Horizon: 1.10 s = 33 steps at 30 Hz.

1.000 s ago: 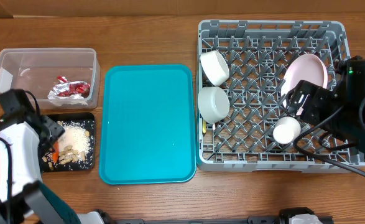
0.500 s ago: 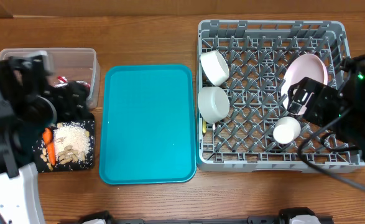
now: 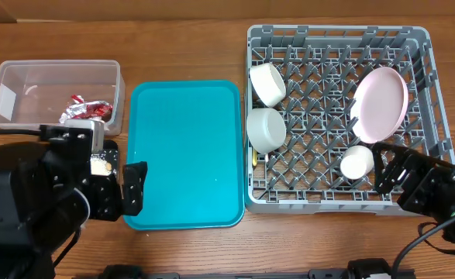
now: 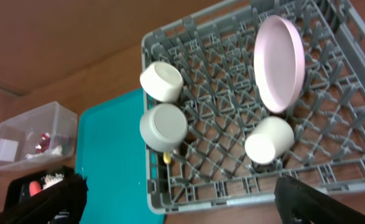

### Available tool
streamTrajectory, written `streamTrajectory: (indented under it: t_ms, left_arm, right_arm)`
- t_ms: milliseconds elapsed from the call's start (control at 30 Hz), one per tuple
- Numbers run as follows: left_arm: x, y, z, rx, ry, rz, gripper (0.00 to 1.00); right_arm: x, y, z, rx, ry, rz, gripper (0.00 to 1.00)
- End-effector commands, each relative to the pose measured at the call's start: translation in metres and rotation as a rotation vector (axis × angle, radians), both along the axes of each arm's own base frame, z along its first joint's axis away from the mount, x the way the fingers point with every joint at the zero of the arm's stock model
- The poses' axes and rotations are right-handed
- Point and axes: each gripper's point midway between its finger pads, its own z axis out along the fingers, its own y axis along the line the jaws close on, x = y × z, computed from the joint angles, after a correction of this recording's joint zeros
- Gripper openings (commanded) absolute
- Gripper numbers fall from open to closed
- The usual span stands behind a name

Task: Sort waste into correct bins and load items into the dishwasher rack

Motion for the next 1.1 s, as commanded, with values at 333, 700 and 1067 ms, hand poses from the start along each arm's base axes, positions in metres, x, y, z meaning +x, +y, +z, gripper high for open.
streamTrajectory:
  t_ms: [333,700,1067]
  left_arm:
    - [0.004,0.006,0.003,0.012,-0.001,0.041,1.00]
    - [0.004,0.006,0.003,0.012,-0.001,0.041,1.00]
    - [0.004,0.006,0.003,0.012,-0.001,0.041,1.00]
  right_arm:
    - [0.000,0.000,0.000,-0.002,0.010,0.006,1.00]
    - [0.014,-0.024,0.014,-0.198,-0.096,-0.020,1.00]
    - [0.046,0.018,0.010,-0.327,-0.575,0.274,1.00]
